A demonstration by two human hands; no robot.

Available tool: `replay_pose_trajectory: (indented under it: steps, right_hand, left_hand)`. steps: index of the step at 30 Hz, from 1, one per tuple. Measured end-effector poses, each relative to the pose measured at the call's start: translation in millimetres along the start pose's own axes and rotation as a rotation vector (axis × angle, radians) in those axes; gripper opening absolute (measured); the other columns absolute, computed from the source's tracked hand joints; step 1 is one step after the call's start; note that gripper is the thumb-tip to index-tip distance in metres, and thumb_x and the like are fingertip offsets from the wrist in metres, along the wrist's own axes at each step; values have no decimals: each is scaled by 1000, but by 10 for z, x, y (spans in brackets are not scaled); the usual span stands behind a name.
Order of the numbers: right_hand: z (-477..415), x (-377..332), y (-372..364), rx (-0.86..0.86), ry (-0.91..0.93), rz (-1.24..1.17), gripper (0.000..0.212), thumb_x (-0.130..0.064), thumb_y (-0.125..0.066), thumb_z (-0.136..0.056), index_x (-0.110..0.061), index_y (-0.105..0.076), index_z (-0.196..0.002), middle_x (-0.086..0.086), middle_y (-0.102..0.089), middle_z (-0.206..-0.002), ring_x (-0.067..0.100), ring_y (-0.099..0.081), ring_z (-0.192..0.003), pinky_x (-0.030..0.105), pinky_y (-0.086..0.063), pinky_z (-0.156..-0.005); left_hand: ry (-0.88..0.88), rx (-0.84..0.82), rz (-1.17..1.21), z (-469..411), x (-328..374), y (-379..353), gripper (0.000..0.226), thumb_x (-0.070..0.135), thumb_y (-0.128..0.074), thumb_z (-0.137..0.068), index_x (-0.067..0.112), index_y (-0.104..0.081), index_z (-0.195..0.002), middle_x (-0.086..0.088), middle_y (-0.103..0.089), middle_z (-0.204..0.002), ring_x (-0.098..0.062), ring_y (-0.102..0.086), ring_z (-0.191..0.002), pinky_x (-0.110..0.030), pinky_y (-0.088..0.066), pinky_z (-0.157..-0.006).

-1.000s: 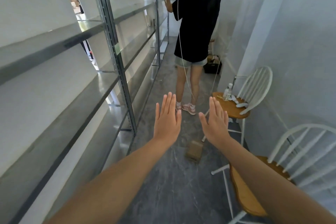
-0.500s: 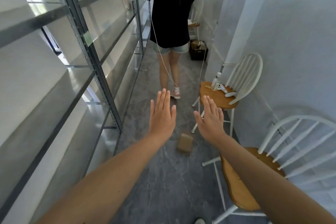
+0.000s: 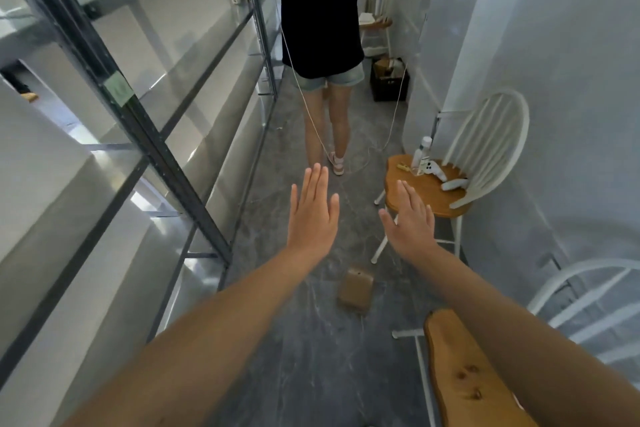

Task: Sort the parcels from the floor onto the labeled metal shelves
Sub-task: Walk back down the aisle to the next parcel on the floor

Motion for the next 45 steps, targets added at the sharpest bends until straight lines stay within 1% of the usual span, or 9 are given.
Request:
replay_pose_trajectory:
  steps: [10,16,19,24,29,33,38,43,45]
  right_hand:
    - [-814,54,-182,-43,57,38,68,-40,-37,-102,-19,-5,-158,1,-6,-166,18,-3,-152,48,-2,-121]
    - [-1240,-17,-359,-31,61,47,68,-41,-38,-102,-19,-5,-158,0,-5,-166,18,-2,-152,47,0,-121]
    - [-1474,-17,-534,-43,52,77,68,-40,-37,-102,-18,-5,-158,1,-6,-166,17,-2,-152,47,-1,-121]
    - [-1894,40,-866,-74,-26,91,69,-39,-39,-101,-16,-7,-158,2,-8,-165,18,-4,-152,48,-3,-122]
    - [-2172,153,-1337,-132,-139,55,67,-37,-41,-102,-17,-9,-158,2,-9,-165,18,-6,-152,47,-3,-121]
    - [-2297,405,-1775,-144,-222,42,67,-38,-42,-101,-16,-13,-157,3,-14,-164,19,-10,-151,45,-6,-120]
    - [-2483,804,-2317,-250,-269,70,66,-35,-42,-102,-17,-12,-157,2,-12,-164,19,-10,-151,46,-4,-121]
    - [-2792,1439,-3045,-339,-278,111,65,-36,-39,-103,-18,-10,-158,1,-9,-165,19,-8,-151,44,-2,-121]
    - [-2911,1744,-3376,-352,-301,100,65,-35,-40,-103,-18,-11,-157,1,-10,-165,19,-9,-151,44,-2,-121]
  left_hand:
    - [30,15,15,-685,-62,-384,57,31,-25,-109,13,-10,-161,-1,-5,-170,-12,5,-156,-40,6,-127]
    - [40,-9,10,-1088,-327,-606,57,32,-25,-109,13,-9,-161,0,-5,-170,-12,5,-156,-37,9,-126]
    - [44,-42,19,-1325,-513,-782,57,32,-24,-109,13,-8,-161,-1,-5,-170,-12,5,-156,-39,7,-127]
    - [23,-113,50,-1734,-821,-1081,57,29,-26,-109,12,-10,-161,-2,-5,-170,-14,4,-157,-44,3,-128]
    - [-10,-203,62,-2113,-1230,-1395,56,29,-26,-109,13,-11,-161,-1,-5,-170,-14,4,-157,-40,7,-127]
    - [-27,-262,48,-2374,-1651,-1793,56,29,-26,-109,13,-12,-161,-1,-6,-170,-13,3,-157,-42,4,-127]
    - [108,-361,49,-2417,-2168,-2476,56,28,-28,-109,10,-14,-160,-4,-9,-170,-15,0,-157,-41,3,-127]
    - [-75,-507,-44,-2424,-2449,-3424,56,31,-25,-110,12,-12,-161,-1,-5,-170,-13,4,-157,-43,1,-127]
    - [-45,-523,-31,-2451,-2619,-3820,56,31,-25,-110,12,-12,-161,0,-5,-170,-12,5,-156,-40,5,-127]
Point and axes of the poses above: each hand's wrist, its own z-axis away from the middle knuckle, its own y-axis out of the back of the hand, x = y × z, the point moved 9 cm from there along -z, towards the middle knuckle
